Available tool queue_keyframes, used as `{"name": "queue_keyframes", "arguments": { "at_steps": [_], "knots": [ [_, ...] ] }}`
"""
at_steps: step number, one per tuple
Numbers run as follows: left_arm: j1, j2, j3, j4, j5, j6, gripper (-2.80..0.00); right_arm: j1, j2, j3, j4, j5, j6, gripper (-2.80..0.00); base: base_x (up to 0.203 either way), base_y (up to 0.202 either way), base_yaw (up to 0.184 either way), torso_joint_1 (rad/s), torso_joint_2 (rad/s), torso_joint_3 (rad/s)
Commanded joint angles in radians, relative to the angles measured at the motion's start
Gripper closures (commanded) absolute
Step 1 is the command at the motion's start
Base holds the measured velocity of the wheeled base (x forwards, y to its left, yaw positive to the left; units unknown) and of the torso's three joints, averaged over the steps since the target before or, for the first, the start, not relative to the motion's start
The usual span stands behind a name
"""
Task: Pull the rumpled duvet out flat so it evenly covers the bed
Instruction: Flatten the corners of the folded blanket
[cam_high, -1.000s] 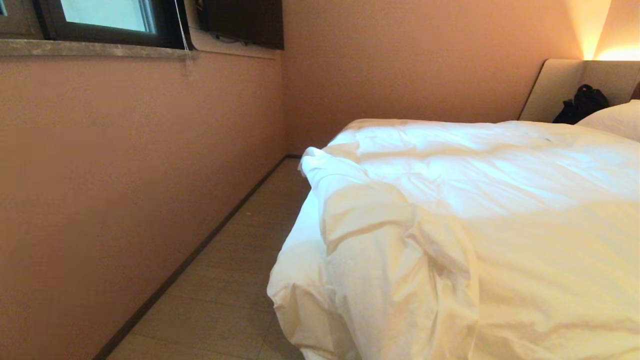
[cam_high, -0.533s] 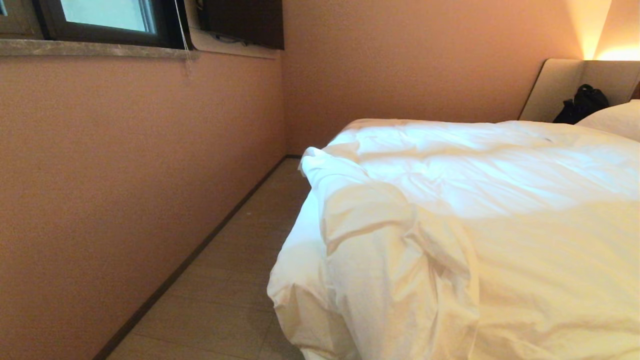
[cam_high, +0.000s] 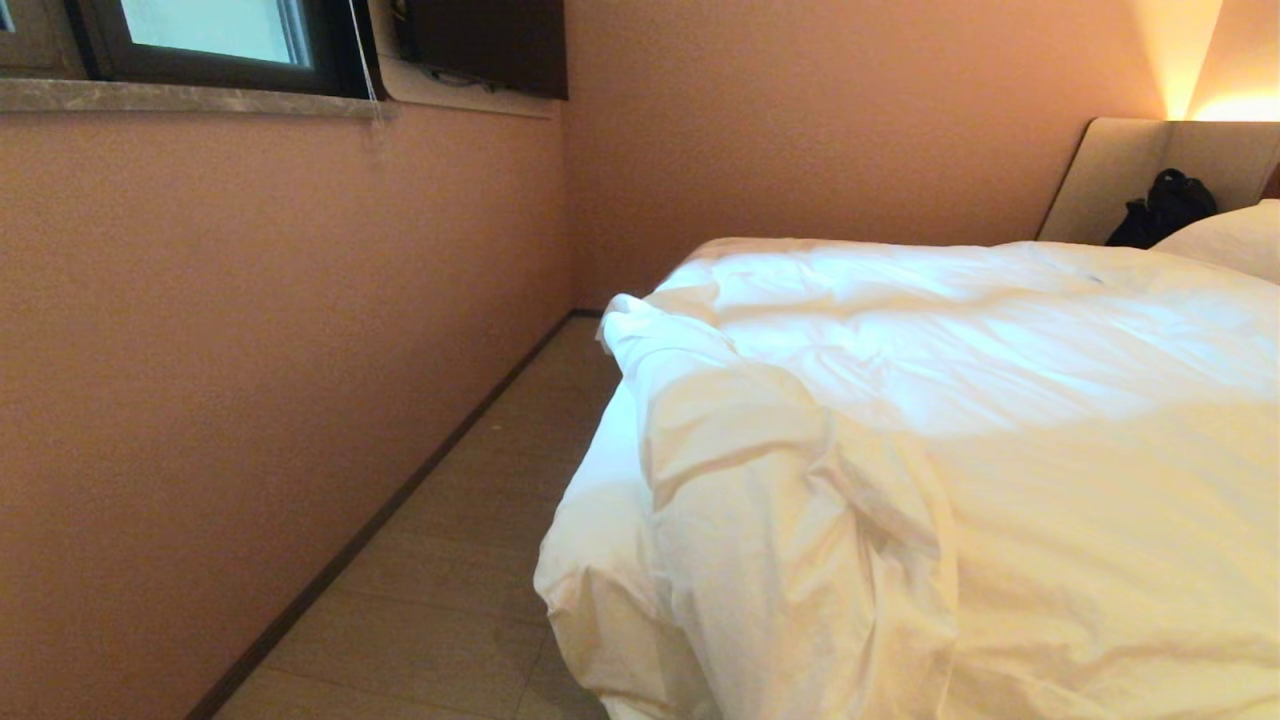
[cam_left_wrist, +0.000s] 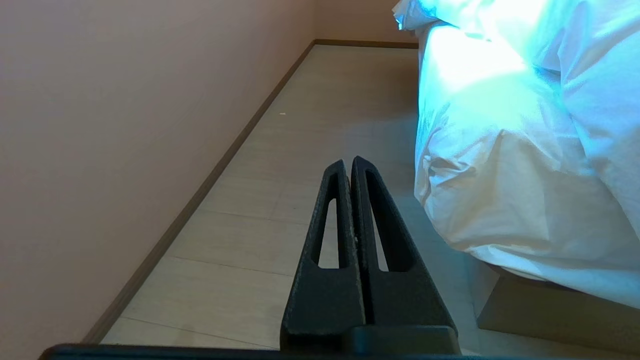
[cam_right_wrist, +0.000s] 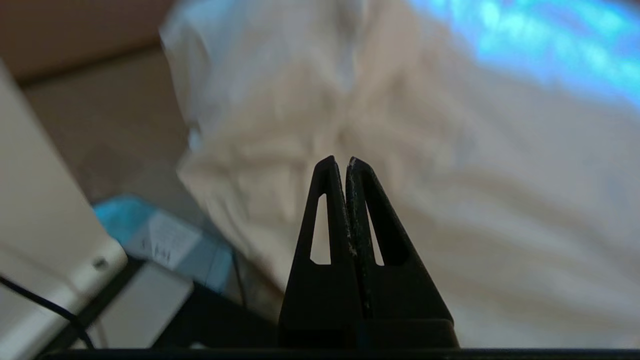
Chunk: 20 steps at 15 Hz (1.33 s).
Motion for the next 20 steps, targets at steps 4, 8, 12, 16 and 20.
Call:
{"name": "queue_keyframes", "arguments": {
  "at_steps": [4, 8, 12, 16, 20],
  "knots": [
    [0.0, 0.0, 0.0, 0.0, 0.0, 0.0, 0.0, 0.0, -0.006, 0.366, -0.756, -0.458, 0.017, 0.0, 0.0, 0.0, 0.0, 0.0, 0.0, 0.0],
    [0.0, 0.0, 0.0, 0.0, 0.0, 0.0, 0.0, 0.0, -0.006, 0.414, -0.678, -0.412, 0.1, 0.0, 0.0, 0.0, 0.0, 0.0, 0.0, 0.0],
    [0.0, 0.0, 0.0, 0.0, 0.0, 0.0, 0.0, 0.0, -0.006, 0.432, -0.673, -0.389, 0.143, 0.0, 0.0, 0.0, 0.0, 0.0, 0.0, 0.0],
    [0.0, 0.0, 0.0, 0.0, 0.0, 0.0, 0.0, 0.0, -0.007, 0.428, -0.568, -0.359, 0.198, 0.0, 0.0, 0.0, 0.0, 0.0, 0.0, 0.0],
    [0.0, 0.0, 0.0, 0.0, 0.0, 0.0, 0.0, 0.0, -0.007, 0.432, -0.575, -0.364, 0.242, 0.0, 0.0, 0.0, 0.0, 0.0, 0.0, 0.0]
  ]
}}
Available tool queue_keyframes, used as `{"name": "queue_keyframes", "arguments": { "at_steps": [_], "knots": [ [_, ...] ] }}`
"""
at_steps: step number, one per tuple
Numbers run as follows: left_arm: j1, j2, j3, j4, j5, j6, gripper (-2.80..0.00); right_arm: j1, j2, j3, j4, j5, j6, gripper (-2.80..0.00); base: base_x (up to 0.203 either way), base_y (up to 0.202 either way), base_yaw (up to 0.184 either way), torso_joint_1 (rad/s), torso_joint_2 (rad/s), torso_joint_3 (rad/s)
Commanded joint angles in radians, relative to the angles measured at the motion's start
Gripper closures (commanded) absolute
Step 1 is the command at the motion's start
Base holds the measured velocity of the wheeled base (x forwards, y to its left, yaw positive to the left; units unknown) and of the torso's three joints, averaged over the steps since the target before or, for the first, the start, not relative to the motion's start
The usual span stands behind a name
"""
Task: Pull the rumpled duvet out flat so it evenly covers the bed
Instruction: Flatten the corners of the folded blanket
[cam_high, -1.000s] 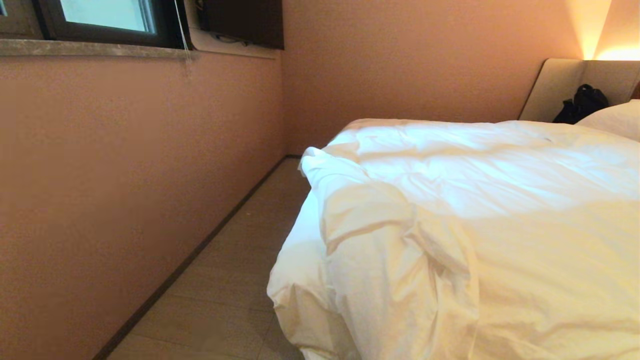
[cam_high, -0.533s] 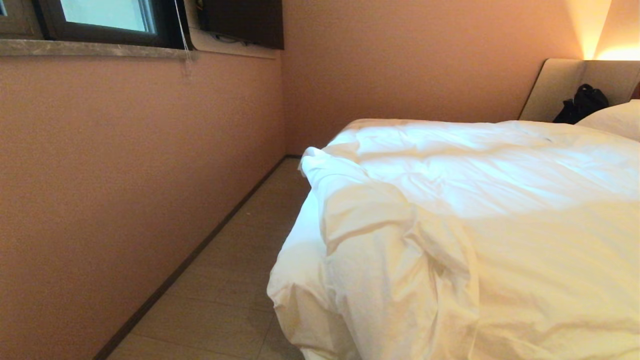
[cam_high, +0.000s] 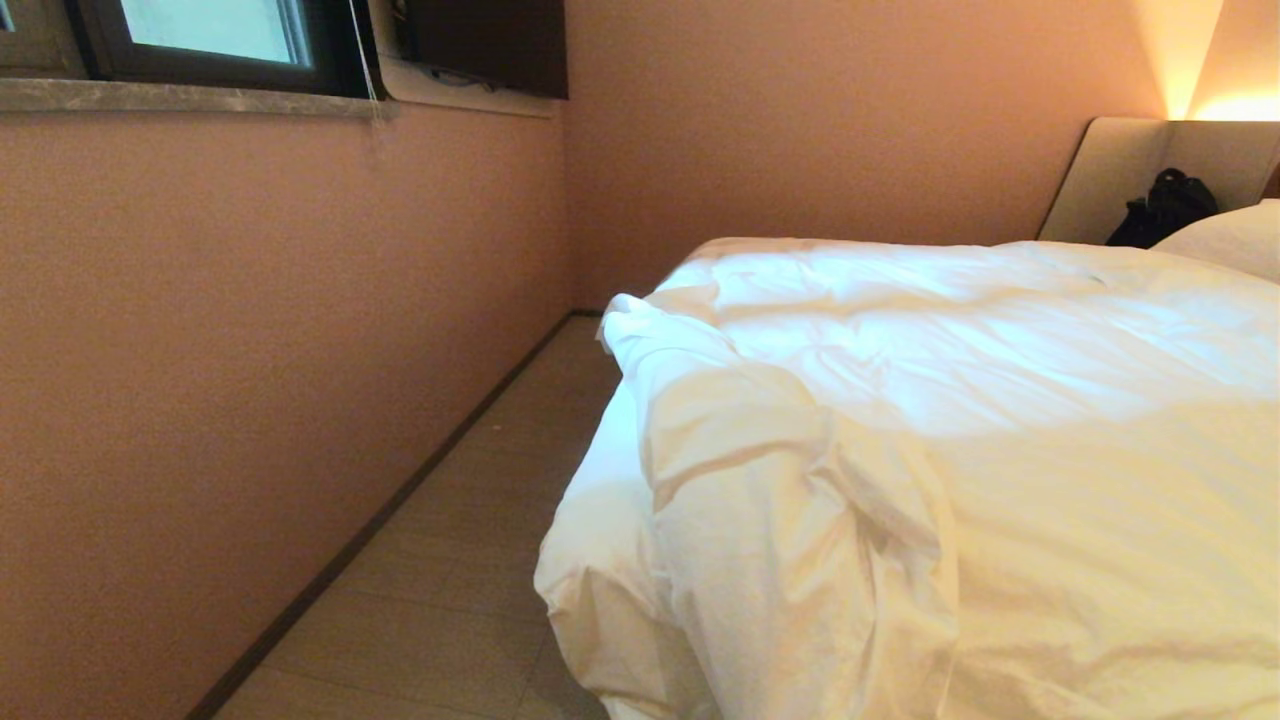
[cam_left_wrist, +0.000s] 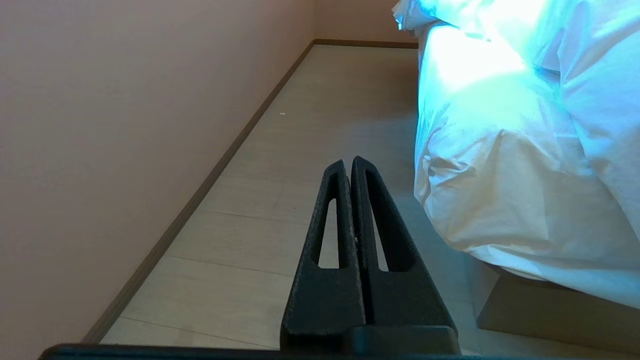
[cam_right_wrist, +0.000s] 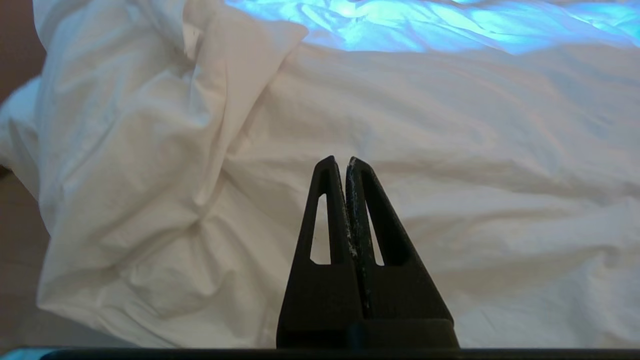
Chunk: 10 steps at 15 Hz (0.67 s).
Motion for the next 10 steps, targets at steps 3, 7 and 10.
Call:
{"name": "queue_keyframes", "arguments": {
  "at_steps": [3, 7, 10],
  "knots": [
    [0.001, 0.0, 0.0, 0.0, 0.0, 0.0, 0.0, 0.0, -0.002, 0.004, -0.028, -0.003, 0.047, 0.0, 0.0, 0.0, 0.0, 0.0, 0.0, 0.0],
    [0.001, 0.0, 0.0, 0.0, 0.0, 0.0, 0.0, 0.0, -0.002, 0.004, -0.028, -0.003, 0.047, 0.0, 0.0, 0.0, 0.0, 0.0, 0.0, 0.0],
    [0.0, 0.0, 0.0, 0.0, 0.0, 0.0, 0.0, 0.0, -0.002, 0.004, -0.028, -0.003, 0.047, 0.0, 0.0, 0.0, 0.0, 0.0, 0.0, 0.0]
  ]
}}
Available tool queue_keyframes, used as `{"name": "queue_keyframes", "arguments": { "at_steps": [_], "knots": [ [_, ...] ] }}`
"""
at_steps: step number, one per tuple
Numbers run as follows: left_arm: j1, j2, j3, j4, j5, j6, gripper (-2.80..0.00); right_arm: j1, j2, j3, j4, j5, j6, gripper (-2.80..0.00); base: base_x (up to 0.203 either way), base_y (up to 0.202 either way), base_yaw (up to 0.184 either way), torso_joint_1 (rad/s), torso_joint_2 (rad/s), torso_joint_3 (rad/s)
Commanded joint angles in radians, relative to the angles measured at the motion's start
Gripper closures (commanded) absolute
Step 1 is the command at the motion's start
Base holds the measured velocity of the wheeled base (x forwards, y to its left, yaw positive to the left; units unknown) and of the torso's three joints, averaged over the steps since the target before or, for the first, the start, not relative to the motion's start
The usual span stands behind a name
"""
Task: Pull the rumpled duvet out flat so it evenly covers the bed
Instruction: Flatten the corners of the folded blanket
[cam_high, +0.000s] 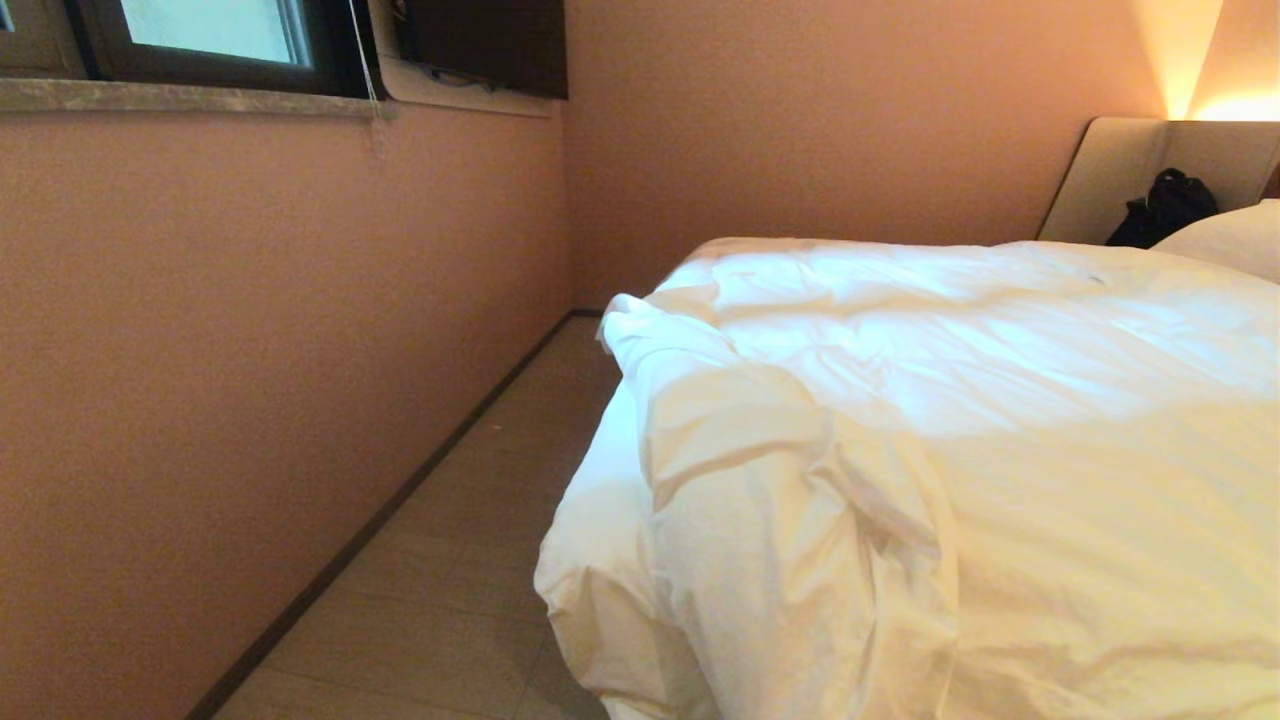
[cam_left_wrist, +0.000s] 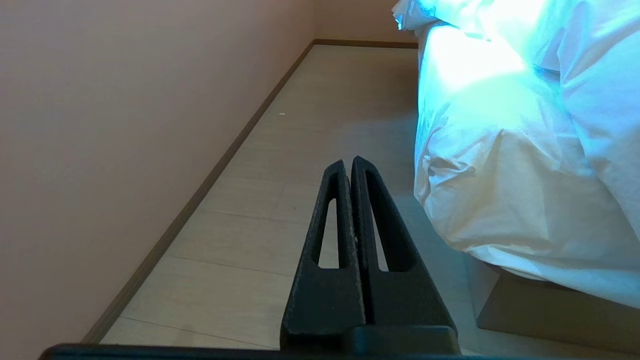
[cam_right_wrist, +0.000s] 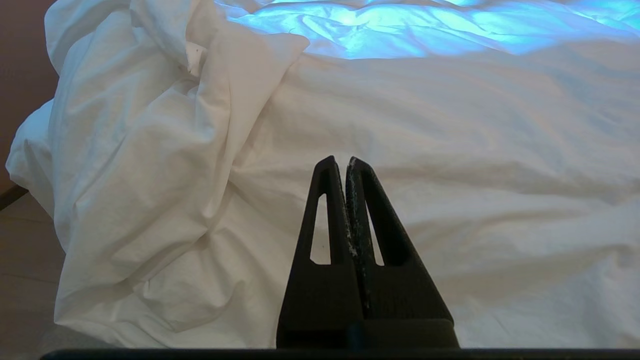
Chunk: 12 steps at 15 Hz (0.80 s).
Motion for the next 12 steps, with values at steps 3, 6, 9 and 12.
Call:
{"name": "queue_keyframes", "arguments": {
  "at_steps": [3, 6, 9, 12],
  "knots": [
    [0.0, 0.0, 0.0, 0.0, 0.0, 0.0, 0.0, 0.0, -0.001, 0.0, -0.002, 0.0, -0.001, 0.0, 0.0, 0.0, 0.0, 0.0, 0.0, 0.0],
    [0.001, 0.0, 0.0, 0.0, 0.0, 0.0, 0.0, 0.0, -0.001, 0.0, -0.002, 0.0, -0.001, 0.0, 0.0, 0.0, 0.0, 0.0, 0.0, 0.0],
    [0.0, 0.0, 0.0, 0.0, 0.0, 0.0, 0.0, 0.0, -0.001, 0.0, -0.002, 0.0, -0.001, 0.0, 0.0, 0.0, 0.0, 0.0, 0.0, 0.0],
    [0.0, 0.0, 0.0, 0.0, 0.0, 0.0, 0.0, 0.0, -0.001, 0.0, -0.002, 0.0, -0.001, 0.0, 0.0, 0.0, 0.0, 0.0, 0.0, 0.0]
  ]
}}
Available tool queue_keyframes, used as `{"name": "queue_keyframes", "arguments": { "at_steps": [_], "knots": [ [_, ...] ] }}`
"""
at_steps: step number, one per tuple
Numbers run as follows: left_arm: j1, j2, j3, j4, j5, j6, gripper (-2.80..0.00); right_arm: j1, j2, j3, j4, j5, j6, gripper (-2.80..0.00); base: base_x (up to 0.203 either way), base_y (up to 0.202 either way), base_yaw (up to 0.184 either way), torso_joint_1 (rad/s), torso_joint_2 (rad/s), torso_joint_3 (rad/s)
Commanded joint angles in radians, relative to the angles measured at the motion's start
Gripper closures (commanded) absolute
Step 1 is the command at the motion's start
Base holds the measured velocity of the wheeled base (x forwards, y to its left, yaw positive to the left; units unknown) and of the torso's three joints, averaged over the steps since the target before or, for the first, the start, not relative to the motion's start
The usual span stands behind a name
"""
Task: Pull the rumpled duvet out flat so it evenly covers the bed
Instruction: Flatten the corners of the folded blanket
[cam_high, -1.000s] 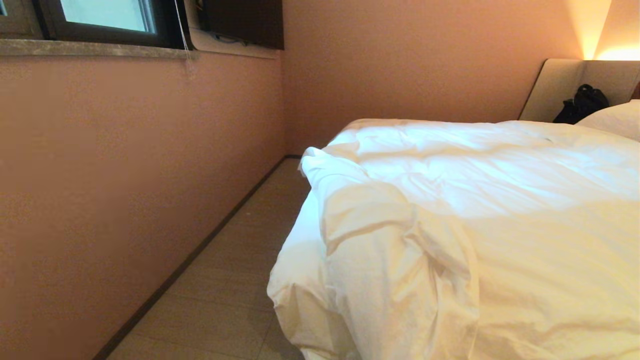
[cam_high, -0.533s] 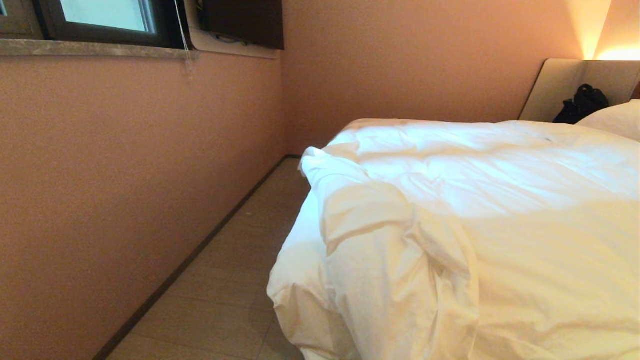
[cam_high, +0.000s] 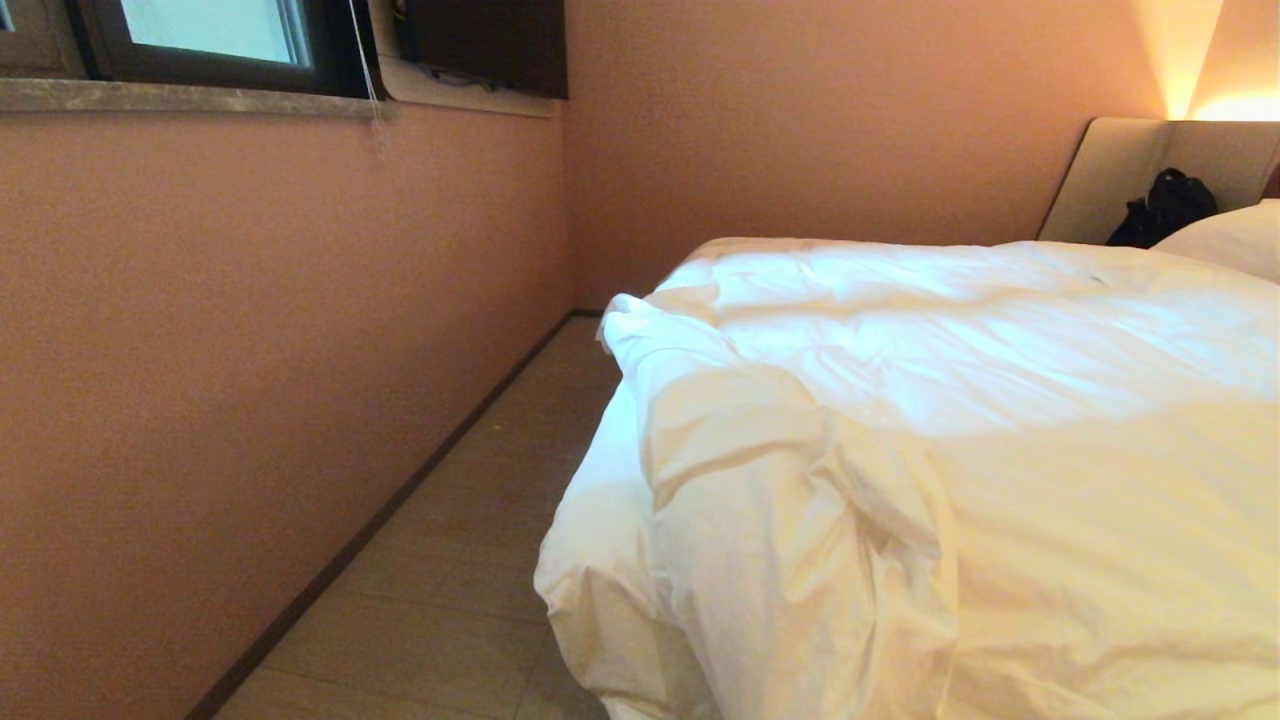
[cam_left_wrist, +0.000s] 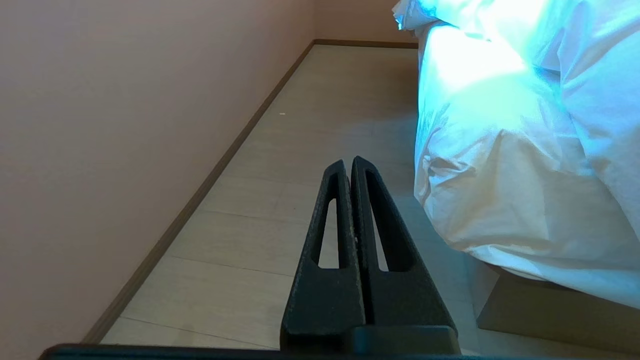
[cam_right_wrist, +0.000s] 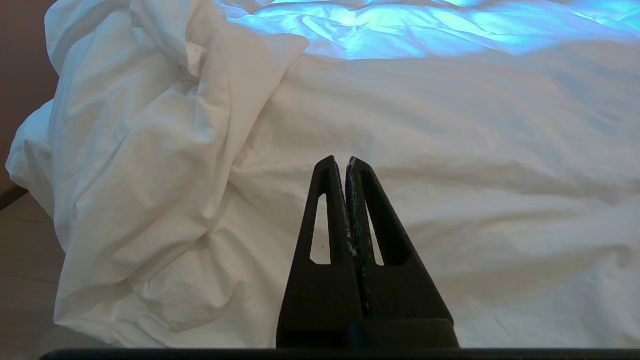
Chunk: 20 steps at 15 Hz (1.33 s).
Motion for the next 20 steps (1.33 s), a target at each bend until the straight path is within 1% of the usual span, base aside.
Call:
{"name": "queue_keyframes", "arguments": {
  "at_steps": [1, 6, 7, 10, 12, 14, 16, 18, 20],
  "knots": [
    [0.001, 0.0, 0.0, 0.0, 0.0, 0.002, 0.0, 0.0, -0.001, 0.0, 0.0, 0.0, 0.0, 0.0, 0.0, 0.0, 0.0, 0.0, 0.0, 0.0],
    [0.001, 0.0, -0.002, 0.001, 0.004, 0.007, 0.0, 0.0, -0.001, 0.0, 0.0, 0.0, 0.0, 0.0, 0.0, 0.0, 0.0, 0.0, 0.0, 0.0],
    [0.001, 0.0, -0.016, -0.005, 0.006, 0.005, 0.0, 0.0, -0.001, 0.0, 0.0, 0.0, 0.0, 0.0, 0.0, 0.0, 0.0, 0.0, 0.0, 0.0],
    [0.001, 0.005, -0.188, 0.015, -0.004, -0.008, 0.0, 0.0, -0.001, 0.0, 0.0, 0.0, 0.0, 0.0, 0.0, 0.0, 0.0, 0.0, 0.0, 0.0],
    [0.0, 0.046, -0.304, 0.075, -0.014, -0.013, 0.0, 0.0, -0.001, 0.0, 0.0, 0.0, 0.0, 0.0, 0.0, 0.0, 0.0, 0.0, 0.0, 0.0],
    [0.0, 0.127, -0.399, 0.12, -0.041, -0.03, 0.0, 0.0, -0.001, 0.0, 0.0, 0.0, 0.0, 0.0, 0.0, 0.0, 0.0, 0.0, 0.0, 0.0],
    [-0.001, 0.235, -0.465, 0.132, -0.079, -0.074, 0.0, 0.0, -0.001, 0.0, 0.0, 0.0, 0.0, 0.0, 0.0, 0.0, 0.0, 0.0, 0.0, 0.0],
    [-0.001, 0.4, -0.532, 0.137, -0.13, -0.127, 0.0, 0.0, -0.001, 0.0, 0.0, 0.0, 0.0, 0.0, 0.0, 0.0, 0.0, 0.0, 0.0, 0.0],
    [-0.001, 0.566, -0.602, 0.136, -0.191, -0.155, 0.0, 0.0, -0.001, 0.0, 0.0, 0.0, 0.0, 0.0, 0.0, 0.0, 0.0, 0.0, 0.0, 0.0]
  ]
}}
